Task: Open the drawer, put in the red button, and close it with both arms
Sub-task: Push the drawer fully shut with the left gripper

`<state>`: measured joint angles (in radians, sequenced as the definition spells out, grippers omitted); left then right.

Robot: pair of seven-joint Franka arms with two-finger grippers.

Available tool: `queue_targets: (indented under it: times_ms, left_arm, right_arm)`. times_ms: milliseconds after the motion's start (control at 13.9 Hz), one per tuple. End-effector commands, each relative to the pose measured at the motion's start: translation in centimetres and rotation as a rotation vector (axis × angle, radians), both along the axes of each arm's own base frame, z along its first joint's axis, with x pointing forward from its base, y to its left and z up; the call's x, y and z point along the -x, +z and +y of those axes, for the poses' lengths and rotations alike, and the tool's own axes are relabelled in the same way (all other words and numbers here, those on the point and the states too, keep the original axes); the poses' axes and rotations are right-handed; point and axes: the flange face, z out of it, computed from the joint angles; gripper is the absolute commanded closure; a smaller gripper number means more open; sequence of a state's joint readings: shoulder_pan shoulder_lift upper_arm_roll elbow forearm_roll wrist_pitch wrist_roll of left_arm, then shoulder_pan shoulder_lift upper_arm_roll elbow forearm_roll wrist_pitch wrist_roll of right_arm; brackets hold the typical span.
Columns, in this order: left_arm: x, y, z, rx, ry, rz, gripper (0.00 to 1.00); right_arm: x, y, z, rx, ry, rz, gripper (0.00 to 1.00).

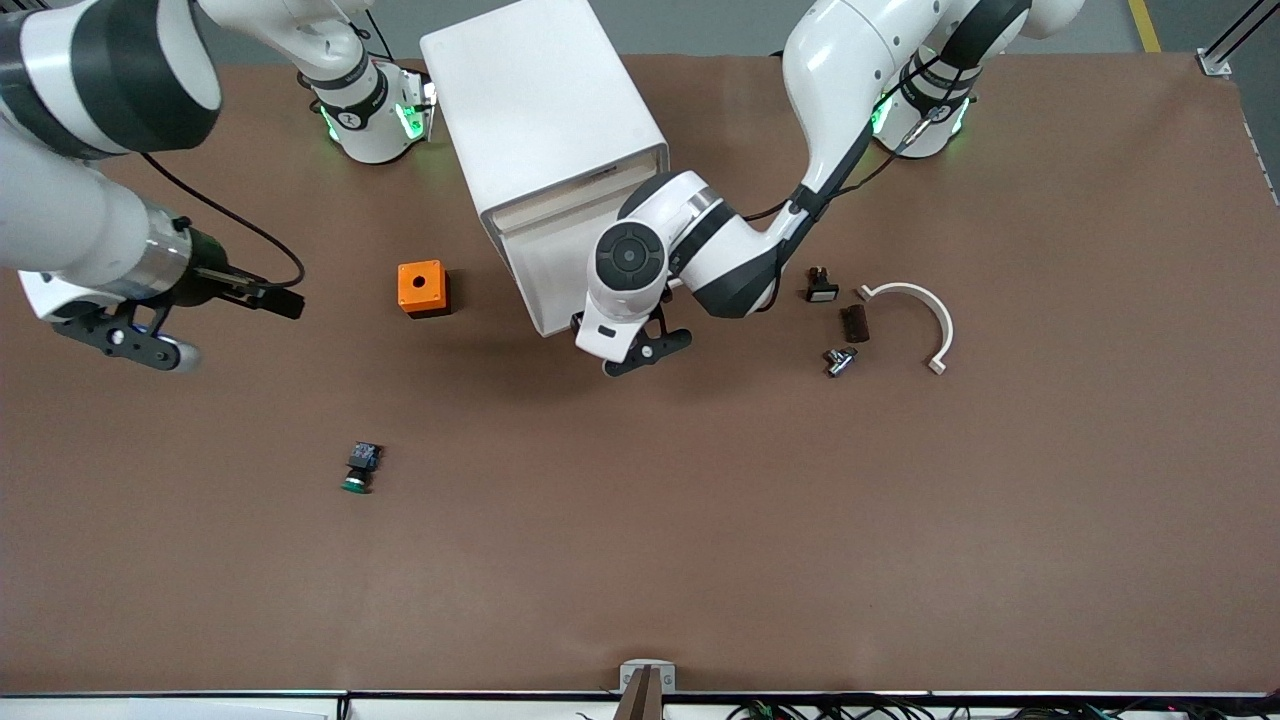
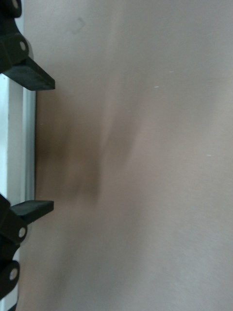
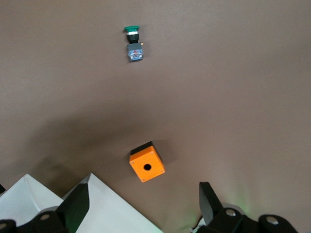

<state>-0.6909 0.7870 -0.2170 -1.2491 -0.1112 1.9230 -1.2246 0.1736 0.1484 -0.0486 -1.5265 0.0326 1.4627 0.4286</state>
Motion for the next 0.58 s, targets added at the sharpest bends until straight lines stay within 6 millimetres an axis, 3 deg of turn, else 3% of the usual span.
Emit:
queue_targets:
  times_ms: [0, 288, 504]
  left_arm:
    - [1.6, 0.3, -0.6, 0.018, 0.034, 0.064, 0.01]
    - [3.9, -1.0, -1.4, 0.034, 0.069, 0.170, 0.01]
    - [5.4, -1.7, -2.0, 0.047, 0.075, 0.228, 0.01]
  right_arm:
    - [0.4, 0.6, -2.3, 0.010, 0.091, 0.001, 0.00]
    - [0.1, 0.8, -6.6, -0.016, 0.176, 0.000, 0.00]
    - [0.2, 2.3, -9.7, -0.030, 0.195, -0.009, 0.00]
